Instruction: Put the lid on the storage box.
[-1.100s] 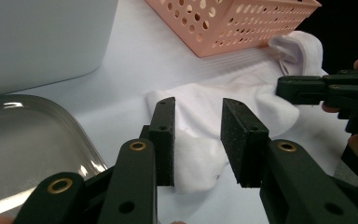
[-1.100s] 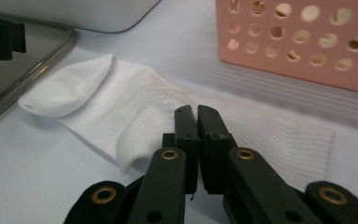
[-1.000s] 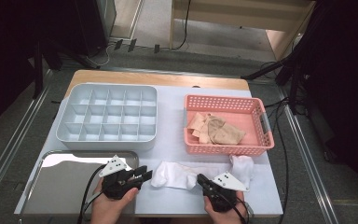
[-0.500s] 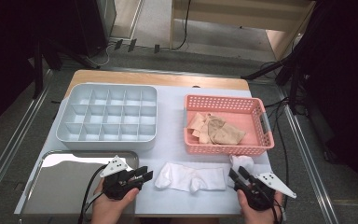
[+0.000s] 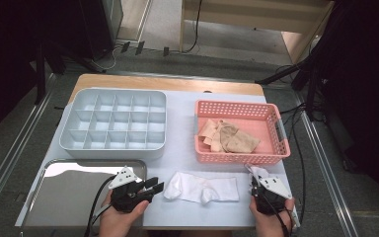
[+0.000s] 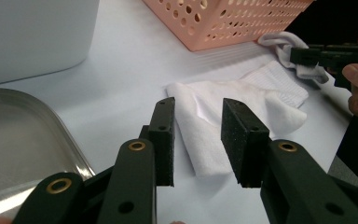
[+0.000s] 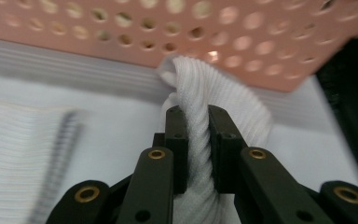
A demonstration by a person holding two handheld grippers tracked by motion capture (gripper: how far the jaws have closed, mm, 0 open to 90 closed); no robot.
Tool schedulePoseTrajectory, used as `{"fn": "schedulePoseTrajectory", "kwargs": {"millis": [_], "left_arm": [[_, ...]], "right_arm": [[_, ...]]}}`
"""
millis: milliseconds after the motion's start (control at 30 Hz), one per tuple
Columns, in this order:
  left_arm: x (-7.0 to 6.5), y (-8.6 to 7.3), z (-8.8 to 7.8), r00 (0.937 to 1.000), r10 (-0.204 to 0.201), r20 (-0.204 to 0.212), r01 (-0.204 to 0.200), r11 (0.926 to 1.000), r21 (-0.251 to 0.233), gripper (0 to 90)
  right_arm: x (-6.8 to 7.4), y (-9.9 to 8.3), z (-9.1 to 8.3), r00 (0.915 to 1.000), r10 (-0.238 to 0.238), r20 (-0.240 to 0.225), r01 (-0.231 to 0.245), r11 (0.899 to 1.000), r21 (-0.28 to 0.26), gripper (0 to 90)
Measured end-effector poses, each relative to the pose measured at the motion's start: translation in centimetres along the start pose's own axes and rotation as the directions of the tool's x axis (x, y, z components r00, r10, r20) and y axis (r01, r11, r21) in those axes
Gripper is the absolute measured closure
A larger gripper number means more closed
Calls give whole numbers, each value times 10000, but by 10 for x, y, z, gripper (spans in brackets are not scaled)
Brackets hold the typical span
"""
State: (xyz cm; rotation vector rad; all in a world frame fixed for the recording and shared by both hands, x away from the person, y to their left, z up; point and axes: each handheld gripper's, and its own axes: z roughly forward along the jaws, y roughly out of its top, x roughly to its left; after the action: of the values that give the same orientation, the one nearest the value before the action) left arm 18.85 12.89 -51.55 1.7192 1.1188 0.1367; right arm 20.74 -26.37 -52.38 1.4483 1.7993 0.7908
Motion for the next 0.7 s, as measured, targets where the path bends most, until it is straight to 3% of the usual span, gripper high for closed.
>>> {"fn": "schedulePoseTrajectory", "kwargs": {"millis": [100,200,233,333,400,433,533,633,667,700], "left_arm": [[0,0,-1,10000,4,35,-4,10000,-12,667],[1,1,0,10000,-39,-3,39,10000,-18,665],[0,1,0,10000,-47,-24,47,10000,-38,664],[-2,0,0,10000,16,11,-16,10000,-39,663],[-3,0,2,10000,85,6,-85,10000,-38,669],[-5,-1,2,9999,124,40,-124,9999,18,680],[-9,-3,6,9995,289,123,-290,9995,120,707],[-18,-6,11,9982,560,222,-566,9981,258,713],[-21,-7,13,9978,635,182,-640,9975,295,703],[-24,-8,15,9977,685,5,-684,9971,339,683]], "right_arm": [[-13,-2,-8,9979,-182,628,194,9996,-187,808],[-20,-8,-7,9977,-183,653,187,9998,-61,800],[-21,-9,-6,9993,-132,352,134,9999,-39,772],[-19,-8,-7,9997,249,-52,-250,9991,-335,513],[-14,-5,-14,9991,423,-17,-422,9949,-916,449],[-10,-2,-23,9975,689,-171,-706,9874,-1416,452],[3,3,-38,9822,1089,-1532,-1400,9677,-2098,595],[23,3,-39,9619,737,-2631,-1200,9791,-1642,658],[29,2,-36,9573,600,-2829,-1039,9843,-1429,652],[37,0,-33,9581,568,-2808,-926,9890,-1156,637]]}}
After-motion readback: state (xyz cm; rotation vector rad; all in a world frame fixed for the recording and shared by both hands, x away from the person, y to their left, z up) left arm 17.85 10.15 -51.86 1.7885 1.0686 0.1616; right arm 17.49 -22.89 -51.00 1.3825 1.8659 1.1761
